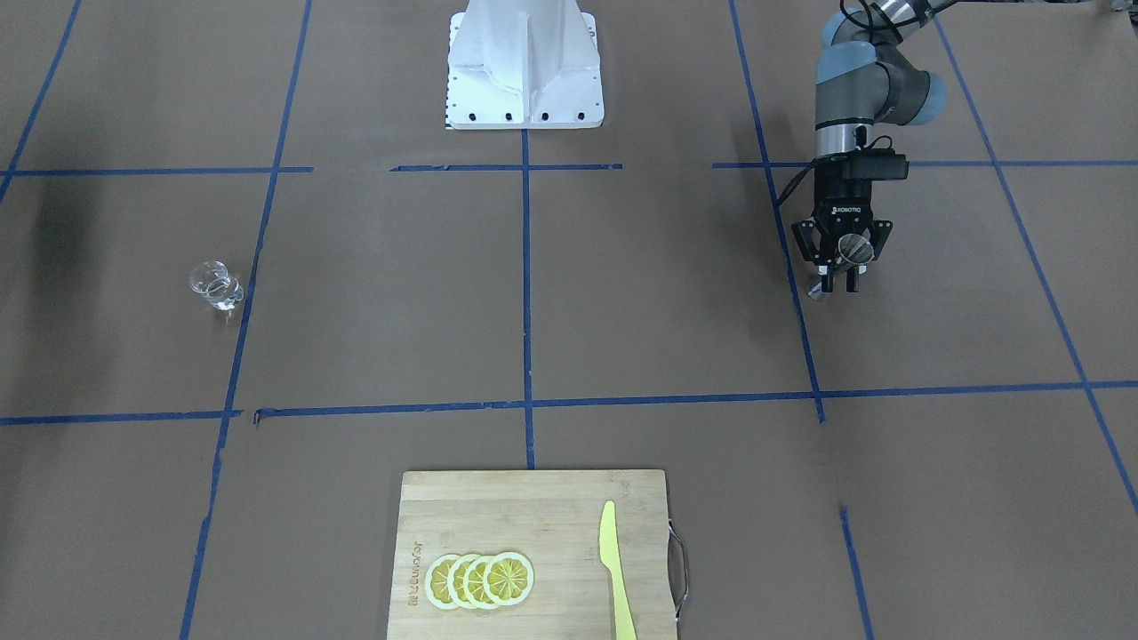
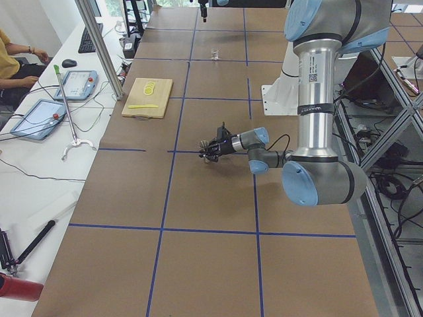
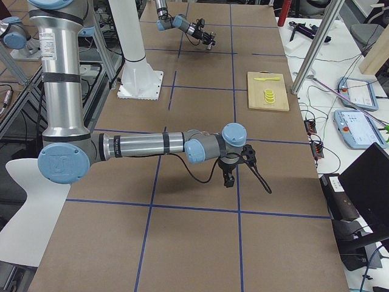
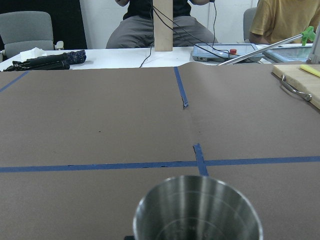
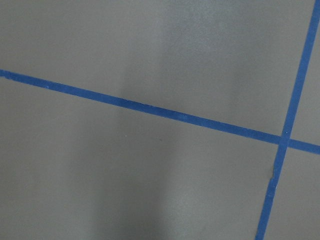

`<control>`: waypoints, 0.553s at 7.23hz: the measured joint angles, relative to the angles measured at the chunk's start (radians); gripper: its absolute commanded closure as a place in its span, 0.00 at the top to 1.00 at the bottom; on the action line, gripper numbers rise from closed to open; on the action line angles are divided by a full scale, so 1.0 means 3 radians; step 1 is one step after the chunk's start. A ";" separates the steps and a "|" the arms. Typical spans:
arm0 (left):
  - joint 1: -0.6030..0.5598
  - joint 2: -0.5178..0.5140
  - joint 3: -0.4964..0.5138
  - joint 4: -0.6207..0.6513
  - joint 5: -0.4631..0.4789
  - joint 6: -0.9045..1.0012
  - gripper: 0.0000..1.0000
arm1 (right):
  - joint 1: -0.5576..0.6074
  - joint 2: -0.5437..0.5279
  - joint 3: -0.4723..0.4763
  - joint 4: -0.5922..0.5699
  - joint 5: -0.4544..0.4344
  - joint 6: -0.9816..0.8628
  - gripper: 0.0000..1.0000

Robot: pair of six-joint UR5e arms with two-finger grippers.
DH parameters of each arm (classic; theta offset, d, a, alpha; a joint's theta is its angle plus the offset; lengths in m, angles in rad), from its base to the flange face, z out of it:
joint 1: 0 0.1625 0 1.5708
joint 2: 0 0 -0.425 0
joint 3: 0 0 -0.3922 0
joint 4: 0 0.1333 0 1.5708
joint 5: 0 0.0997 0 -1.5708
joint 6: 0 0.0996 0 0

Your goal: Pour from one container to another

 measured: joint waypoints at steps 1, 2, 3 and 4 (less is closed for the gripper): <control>-0.0004 0.0002 -0.0015 -0.0009 0.0001 0.0003 0.00 | -0.0001 0.0000 -0.0003 0.0000 0.0000 0.0001 1.00; -0.0006 0.0002 -0.0047 -0.0016 0.0000 0.0041 0.00 | -0.0002 0.0004 -0.0005 0.0000 0.0000 0.0002 1.00; -0.0009 -0.0003 -0.0098 -0.0021 0.0000 0.0116 0.00 | -0.0003 0.0011 -0.0003 0.0000 0.0000 0.0002 1.00; -0.0011 -0.0020 -0.0174 -0.0023 0.0001 0.0177 0.00 | -0.0003 0.0026 0.0008 0.0000 0.0000 0.0004 1.00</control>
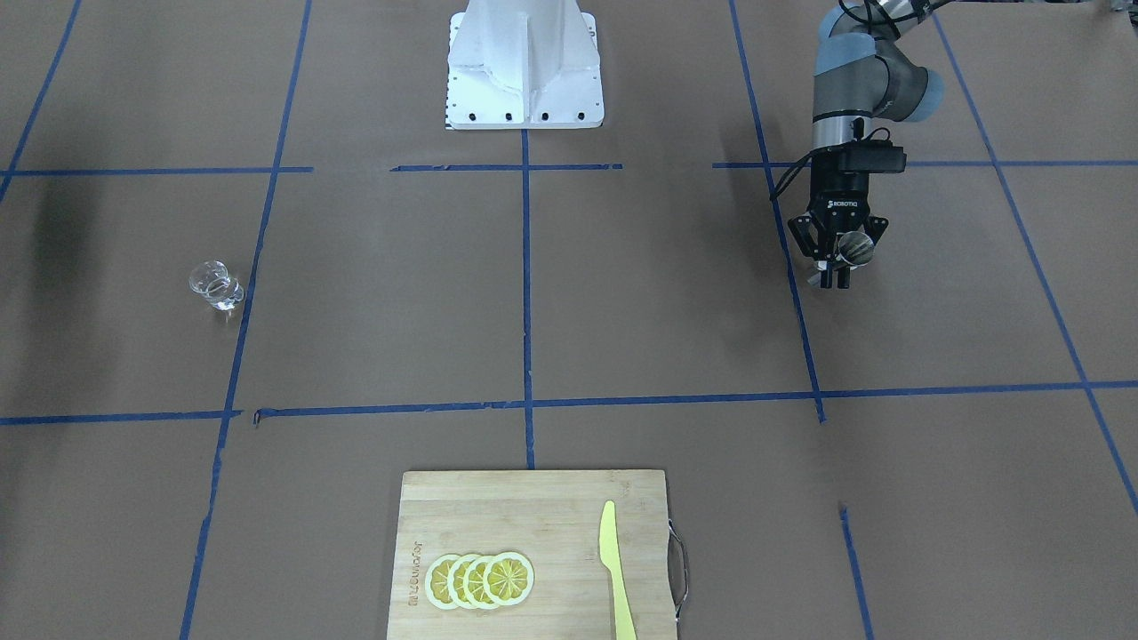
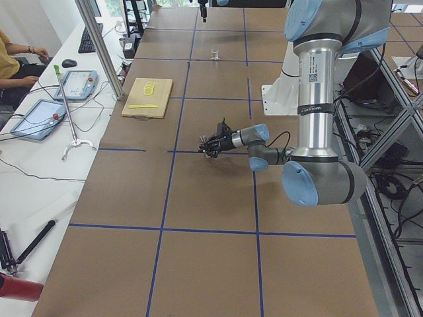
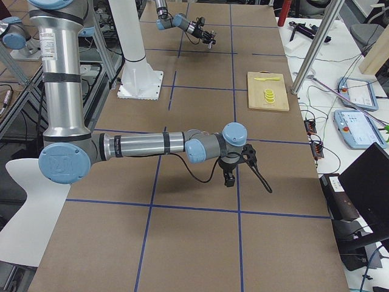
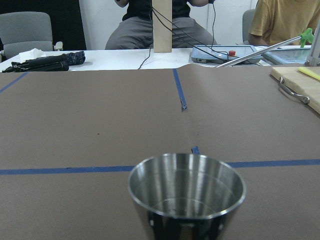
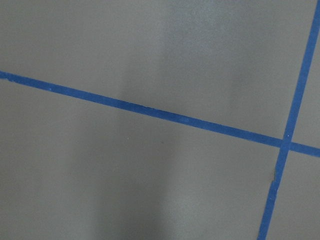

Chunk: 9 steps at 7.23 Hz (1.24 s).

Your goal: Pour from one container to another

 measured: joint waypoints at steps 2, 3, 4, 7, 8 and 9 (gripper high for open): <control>-0.0004 -0.0123 -0.0195 0.0001 -0.0033 0.0177 0.00 | 0.0000 0.0056 0.0034 0.0000 0.0001 0.0020 1.00; -0.0002 -0.0163 -0.0356 0.0000 -0.0047 0.0423 0.00 | 0.0000 0.0083 0.0052 0.0001 0.0003 0.0025 1.00; 0.0001 -0.0226 -0.0506 0.0000 -0.0054 0.0725 0.00 | 0.0000 0.0101 0.0086 0.0002 0.0004 0.0029 1.00; 0.0018 -0.0716 -0.0552 -0.0001 -0.0062 0.1554 0.00 | -0.0064 0.0116 0.0351 0.0001 0.0005 0.0238 1.00; 0.0034 -0.0927 -0.0467 -0.0020 -0.0116 0.1675 0.00 | -0.0137 0.0117 0.0494 0.0003 0.0004 0.0363 1.00; 0.0051 -0.1156 -0.0310 -0.0086 -0.0235 0.1839 0.00 | -0.0223 0.0118 0.0636 0.0004 0.0002 0.0483 1.00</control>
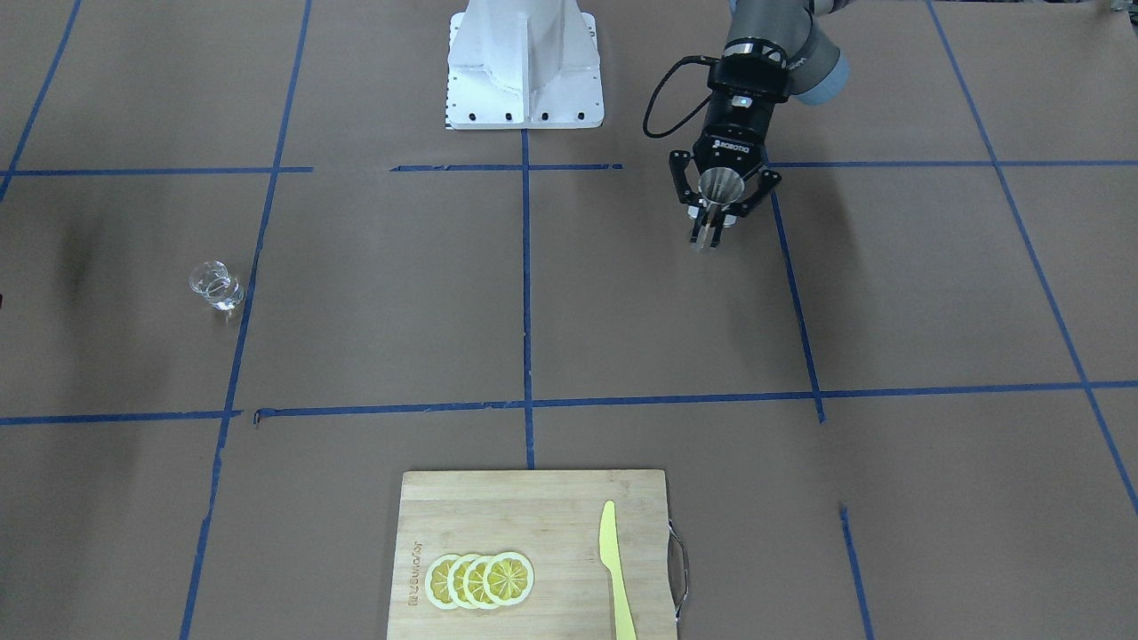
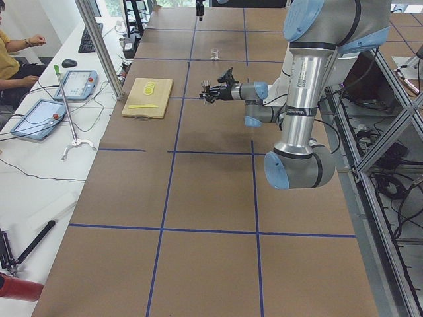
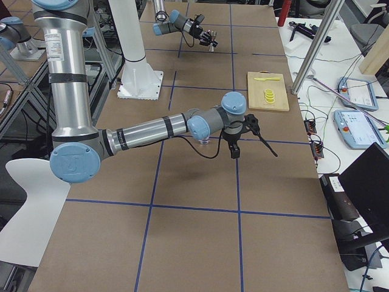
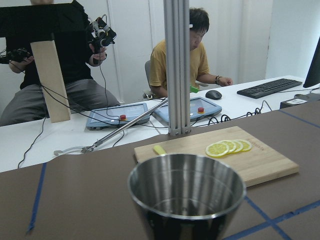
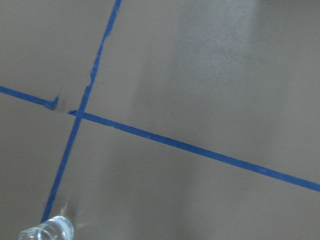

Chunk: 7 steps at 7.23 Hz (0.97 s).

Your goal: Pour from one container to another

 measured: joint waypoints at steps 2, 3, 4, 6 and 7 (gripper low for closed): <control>-0.0025 -0.0368 0.0309 -0.0211 -0.0279 0.0464 0.00 | -0.0194 -0.0005 0.0263 0.0076 -0.0011 0.0384 1.00; -0.0101 -0.0468 0.0395 -0.0282 -0.0513 0.0640 0.00 | -0.0329 -0.0019 0.0338 0.0264 -0.0096 0.0744 1.00; -0.0196 -0.0559 0.0479 -0.0313 -0.0756 0.0722 0.00 | -0.0547 -0.0067 0.0377 0.0602 -0.0339 0.1227 1.00; -0.0292 -0.0770 0.0678 -0.0328 -0.0965 0.0760 0.00 | -0.1013 -0.0381 0.0514 0.1314 -0.1029 0.2016 1.00; -0.0303 -0.0838 0.0741 -0.0329 -0.0987 0.0758 0.00 | -0.1294 -0.0603 0.0656 0.1593 -0.1466 0.2362 1.00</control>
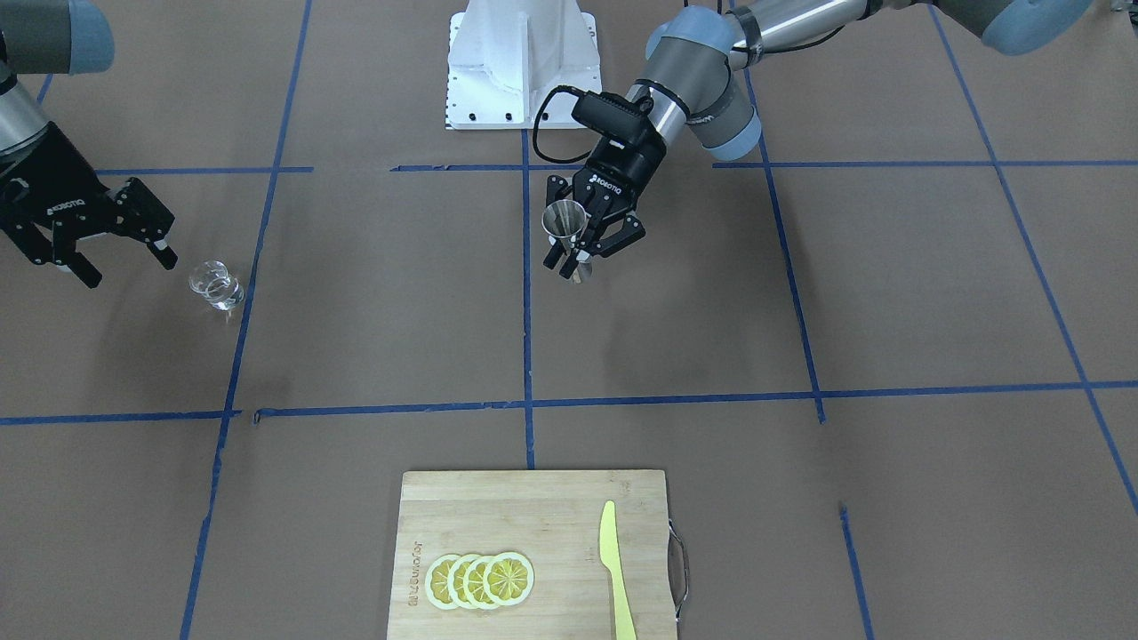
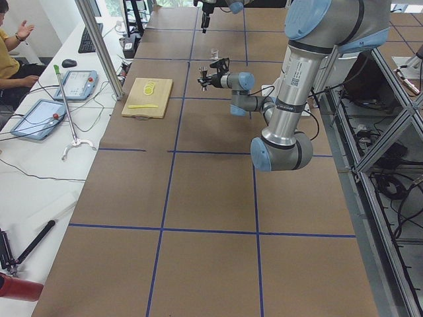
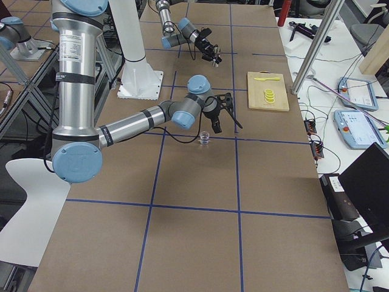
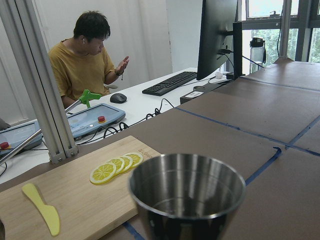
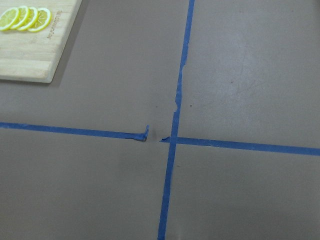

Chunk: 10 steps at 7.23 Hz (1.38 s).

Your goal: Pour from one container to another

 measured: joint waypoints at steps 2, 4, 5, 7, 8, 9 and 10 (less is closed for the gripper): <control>-0.0004 -0.0056 0.0081 -0.0001 -0.0001 -0.0022 0.00 | -0.0799 -0.0254 0.0204 0.0219 -0.1212 0.0651 1.00; -0.0007 -0.0095 0.0137 -0.0008 -0.0006 -0.0031 0.00 | -0.1896 -0.0457 0.0267 0.0245 -0.2924 0.1092 1.00; -0.0019 -0.0107 0.0167 -0.0044 -0.0056 -0.0031 0.00 | -0.2290 -0.0507 0.0251 0.0242 -0.3569 0.1342 1.00; -0.0062 -0.0193 0.0307 -0.0164 -0.0177 -0.0027 0.00 | -0.2698 -0.0545 0.0026 0.0244 -0.4423 0.1727 1.00; -0.0083 -0.0239 0.0357 -0.0196 -0.0204 -0.0030 0.00 | -0.2768 -0.0547 -0.0140 0.0257 -0.4662 0.1842 1.00; -0.0092 -0.0265 0.0391 -0.0209 -0.0217 -0.0032 0.00 | -0.2796 -0.0542 -0.0251 0.0264 -0.4808 0.1893 1.00; -0.0099 -0.0281 0.0408 -0.0213 -0.0222 -0.0032 0.00 | -0.2805 -0.0522 -0.0360 0.0269 -0.4942 0.1920 1.00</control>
